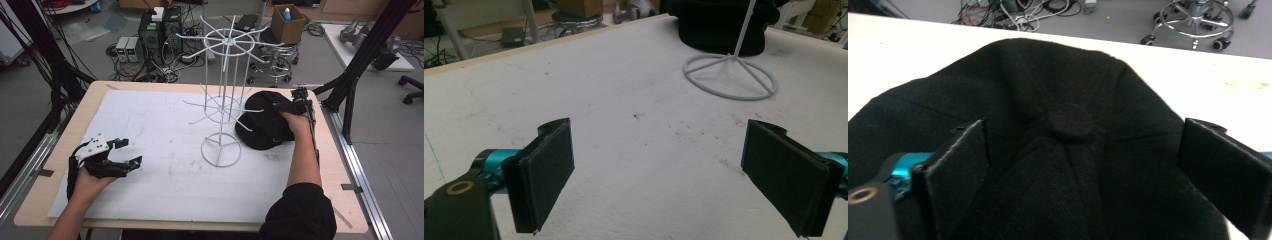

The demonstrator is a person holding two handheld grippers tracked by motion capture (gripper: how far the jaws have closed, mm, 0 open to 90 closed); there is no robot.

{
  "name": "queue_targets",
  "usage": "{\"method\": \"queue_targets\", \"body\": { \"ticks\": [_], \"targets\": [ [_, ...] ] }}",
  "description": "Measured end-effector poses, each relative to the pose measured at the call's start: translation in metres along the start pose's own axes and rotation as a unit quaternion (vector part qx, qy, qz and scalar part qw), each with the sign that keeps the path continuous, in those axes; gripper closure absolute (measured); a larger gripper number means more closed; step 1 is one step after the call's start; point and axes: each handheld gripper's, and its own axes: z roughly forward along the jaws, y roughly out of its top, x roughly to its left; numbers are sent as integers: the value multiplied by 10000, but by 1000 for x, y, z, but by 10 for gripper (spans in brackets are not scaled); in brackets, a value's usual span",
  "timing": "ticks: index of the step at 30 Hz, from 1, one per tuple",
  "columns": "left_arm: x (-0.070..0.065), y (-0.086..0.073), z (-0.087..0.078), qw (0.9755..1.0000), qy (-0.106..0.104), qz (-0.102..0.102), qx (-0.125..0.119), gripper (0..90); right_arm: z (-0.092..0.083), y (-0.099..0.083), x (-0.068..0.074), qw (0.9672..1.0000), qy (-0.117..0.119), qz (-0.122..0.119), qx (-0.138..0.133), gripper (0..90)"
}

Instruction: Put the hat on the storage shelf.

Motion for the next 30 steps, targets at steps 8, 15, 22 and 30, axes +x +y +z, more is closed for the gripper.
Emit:
{"method": "queue_targets", "body": {
  "ticks": [8,15,22,30],
  "targets": [
    [1,0,-1,9999,82,-3,59,139,3,8,16,9995,96,-112,270,644],
    [1,0,-2,10000,85,-13,33,139,-10,12,17,9995,282,-34,134,706],
    [2,0,-4,9999,94,-43,6,139,-37,21,15,9977,547,59,-385,709],
    [2,1,-5,9999,80,-62,-47,139,-73,30,12,9933,749,21,-878,710]
  ]
}}
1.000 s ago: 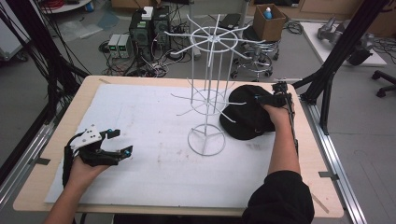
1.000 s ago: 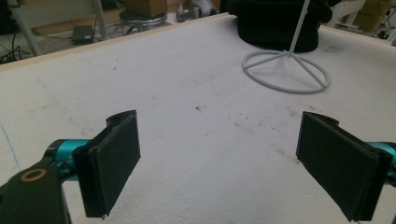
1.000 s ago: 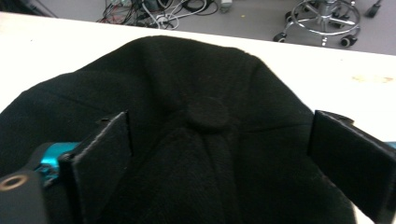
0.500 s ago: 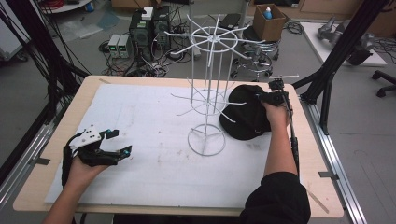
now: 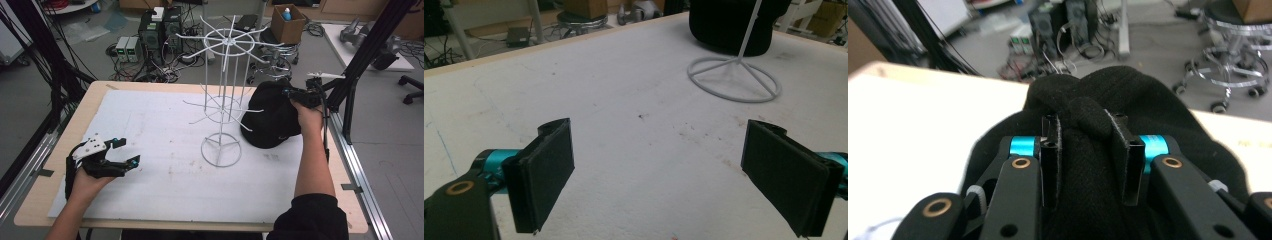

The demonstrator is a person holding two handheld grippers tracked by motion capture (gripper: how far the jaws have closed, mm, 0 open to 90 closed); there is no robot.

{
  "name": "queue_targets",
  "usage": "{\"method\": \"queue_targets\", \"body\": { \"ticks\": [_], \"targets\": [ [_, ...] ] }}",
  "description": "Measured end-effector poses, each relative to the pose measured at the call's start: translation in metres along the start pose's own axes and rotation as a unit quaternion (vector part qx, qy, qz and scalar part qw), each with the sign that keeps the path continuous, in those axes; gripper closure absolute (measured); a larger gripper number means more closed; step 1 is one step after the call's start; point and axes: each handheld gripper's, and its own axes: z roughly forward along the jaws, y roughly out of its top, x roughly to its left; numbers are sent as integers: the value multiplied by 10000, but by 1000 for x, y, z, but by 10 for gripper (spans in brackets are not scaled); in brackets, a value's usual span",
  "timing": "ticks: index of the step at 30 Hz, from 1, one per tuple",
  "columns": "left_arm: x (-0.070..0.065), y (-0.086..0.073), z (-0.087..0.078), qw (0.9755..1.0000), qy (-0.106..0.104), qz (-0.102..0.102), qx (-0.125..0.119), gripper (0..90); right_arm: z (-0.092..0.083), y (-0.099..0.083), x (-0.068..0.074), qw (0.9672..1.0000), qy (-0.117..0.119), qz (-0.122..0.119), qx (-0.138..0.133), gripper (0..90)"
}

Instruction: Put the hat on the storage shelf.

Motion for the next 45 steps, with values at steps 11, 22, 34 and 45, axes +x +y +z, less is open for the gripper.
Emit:
{"method": "queue_targets", "body": {
  "ticks": [11,22,34,45],
  "targets": [
    [1,1,-1,10000,-11,-32,-21,139,-51,30,15,9963,455,-604,-420,710],
    [1,2,-3,10000,-22,-72,-63,139,-97,57,40,9857,1043,-1080,-770,709],
    [1,2,-4,9998,-49,-131,-118,139,-143,78,50,9692,1669,-1274,-1286,710],
    [2,2,-4,9998,-52,-130,-110,139,-176,88,47,9610,1862,-1312,-1567,709]
  ]
}}
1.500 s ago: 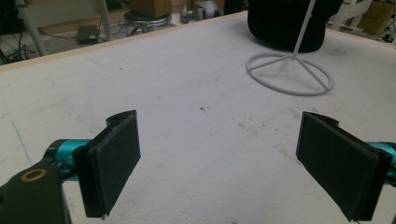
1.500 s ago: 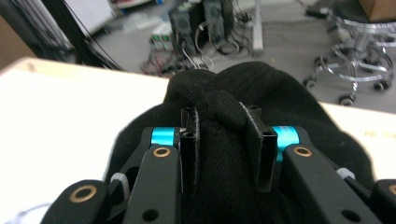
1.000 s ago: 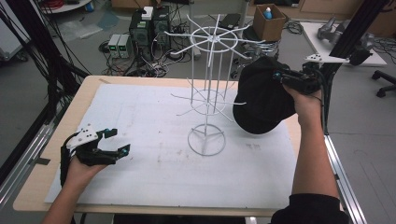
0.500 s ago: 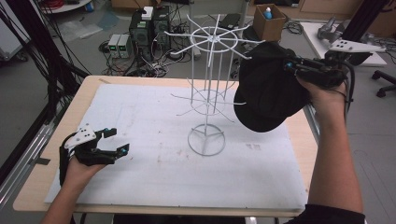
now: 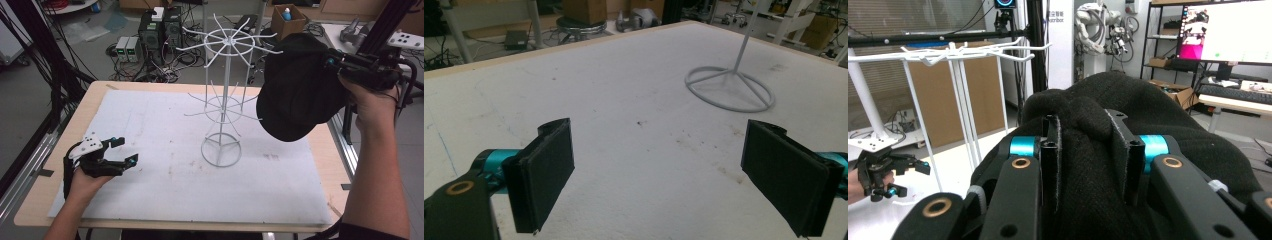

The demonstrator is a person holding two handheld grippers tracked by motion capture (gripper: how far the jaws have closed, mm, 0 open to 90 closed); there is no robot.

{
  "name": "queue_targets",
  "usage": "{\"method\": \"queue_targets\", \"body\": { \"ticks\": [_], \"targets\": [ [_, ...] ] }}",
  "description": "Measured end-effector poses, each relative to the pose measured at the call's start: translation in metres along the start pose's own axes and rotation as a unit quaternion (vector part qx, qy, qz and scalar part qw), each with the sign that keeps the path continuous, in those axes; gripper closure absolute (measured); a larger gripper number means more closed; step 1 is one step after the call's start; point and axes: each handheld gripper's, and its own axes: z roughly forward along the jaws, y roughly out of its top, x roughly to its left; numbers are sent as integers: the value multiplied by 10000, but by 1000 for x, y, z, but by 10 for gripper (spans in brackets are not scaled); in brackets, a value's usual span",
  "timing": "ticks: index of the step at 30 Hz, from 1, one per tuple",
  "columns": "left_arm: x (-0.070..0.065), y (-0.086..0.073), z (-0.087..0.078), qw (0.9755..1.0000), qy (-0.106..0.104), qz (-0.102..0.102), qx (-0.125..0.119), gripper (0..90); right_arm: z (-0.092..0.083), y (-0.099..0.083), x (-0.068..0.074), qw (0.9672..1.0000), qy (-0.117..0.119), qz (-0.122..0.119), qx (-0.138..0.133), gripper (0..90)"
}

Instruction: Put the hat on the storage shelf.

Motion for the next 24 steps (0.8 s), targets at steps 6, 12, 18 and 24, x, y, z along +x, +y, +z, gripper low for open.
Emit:
{"method": "queue_targets", "body": {
  "ticks": [6,12,18,24],
  "targets": [
    [0,0,0,10000,8,-33,-16,139,-6,6,4,9999,27,-113,-29,709],
    [0,0,0,10000,8,-13,8,139,-19,12,7,9998,42,-151,-130,709],
    [0,0,0,10000,11,-32,-7,139,-30,19,12,9994,97,-225,-255,709],
    [-2,0,1,10000,-10,-5,12,139,-45,33,19,9981,171,-303,-506,709]
  ]
}}
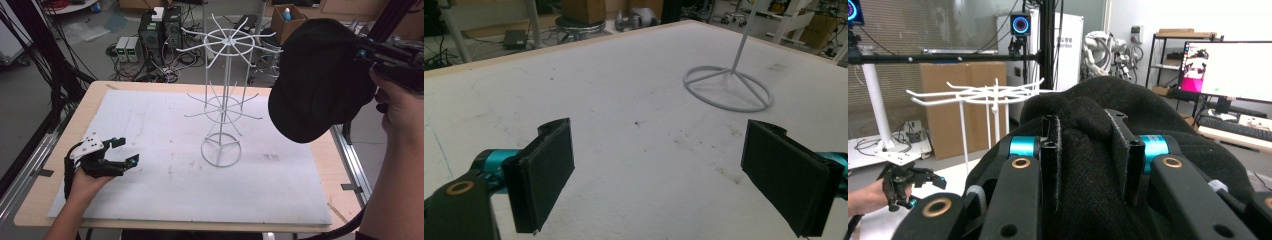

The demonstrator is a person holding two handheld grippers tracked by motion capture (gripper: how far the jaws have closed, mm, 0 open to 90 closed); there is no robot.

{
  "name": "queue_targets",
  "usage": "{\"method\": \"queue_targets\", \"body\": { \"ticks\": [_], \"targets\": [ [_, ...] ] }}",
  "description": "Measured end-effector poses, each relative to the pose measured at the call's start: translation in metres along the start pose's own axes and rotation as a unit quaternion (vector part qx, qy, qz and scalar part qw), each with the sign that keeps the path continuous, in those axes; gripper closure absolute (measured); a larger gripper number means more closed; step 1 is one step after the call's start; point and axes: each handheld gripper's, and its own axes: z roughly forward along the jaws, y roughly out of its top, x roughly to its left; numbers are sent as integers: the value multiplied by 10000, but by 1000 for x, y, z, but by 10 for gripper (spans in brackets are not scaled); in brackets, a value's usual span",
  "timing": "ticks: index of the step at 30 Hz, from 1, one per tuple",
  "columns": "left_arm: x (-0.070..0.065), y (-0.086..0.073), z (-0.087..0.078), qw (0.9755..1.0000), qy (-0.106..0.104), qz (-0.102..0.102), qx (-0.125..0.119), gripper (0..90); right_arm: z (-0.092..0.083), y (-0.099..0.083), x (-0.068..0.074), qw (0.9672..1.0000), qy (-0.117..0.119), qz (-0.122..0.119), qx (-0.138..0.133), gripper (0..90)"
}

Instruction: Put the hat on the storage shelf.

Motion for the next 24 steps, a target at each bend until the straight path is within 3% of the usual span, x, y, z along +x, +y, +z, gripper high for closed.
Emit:
{"method": "queue_targets", "body": {
  "ticks": [11,24],
  "targets": [
    [0,0,0,10000,-2,-14,4,139,-15,24,6,9995,-27,-98,-285,709],
    [1,0,0,10000,7,-24,9,139,-3,41,18,9984,329,-152,-429,708]
  ]
}}
